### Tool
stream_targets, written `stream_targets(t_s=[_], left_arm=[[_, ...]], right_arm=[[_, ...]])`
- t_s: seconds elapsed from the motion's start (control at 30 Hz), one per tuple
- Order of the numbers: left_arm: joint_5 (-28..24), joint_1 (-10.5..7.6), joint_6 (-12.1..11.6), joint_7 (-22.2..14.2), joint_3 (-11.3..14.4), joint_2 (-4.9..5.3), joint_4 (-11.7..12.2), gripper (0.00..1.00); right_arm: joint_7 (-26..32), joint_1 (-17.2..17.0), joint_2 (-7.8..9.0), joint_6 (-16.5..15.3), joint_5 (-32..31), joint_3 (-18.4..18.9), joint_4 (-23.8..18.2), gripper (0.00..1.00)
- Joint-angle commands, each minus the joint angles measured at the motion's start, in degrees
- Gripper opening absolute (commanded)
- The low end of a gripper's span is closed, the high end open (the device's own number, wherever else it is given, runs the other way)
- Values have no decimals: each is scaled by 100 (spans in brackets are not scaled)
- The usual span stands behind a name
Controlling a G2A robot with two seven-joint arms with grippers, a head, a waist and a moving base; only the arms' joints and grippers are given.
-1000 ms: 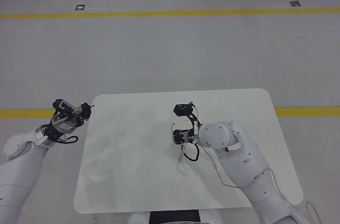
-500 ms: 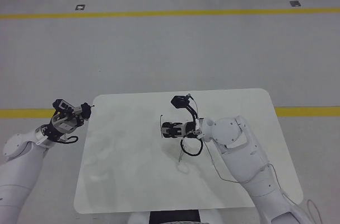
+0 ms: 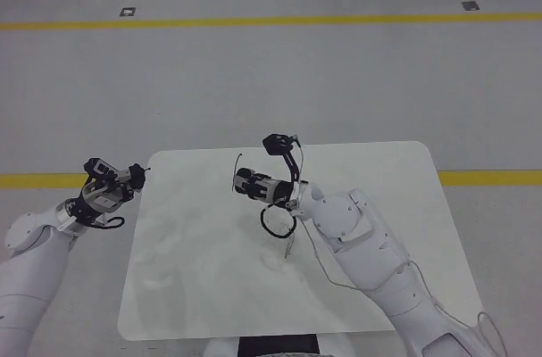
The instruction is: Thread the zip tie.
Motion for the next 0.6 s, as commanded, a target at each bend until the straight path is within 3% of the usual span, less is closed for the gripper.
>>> stream_targets(t_s=[0.0, 0.23, 0.57], left_arm=[[0, 0, 0, 0, 0, 0, 0, 0], [0, 0, 0, 0, 0, 0, 0, 0], [6, 11, 14, 79, 22, -7, -26, 0]], right_arm=[[-398, 162, -66, 17, -66, -217, 146, 0], [-952, 684, -270, -170, 10, -704, 684, 0], [-922, 716, -274, -217, 13, -711, 712, 0]])
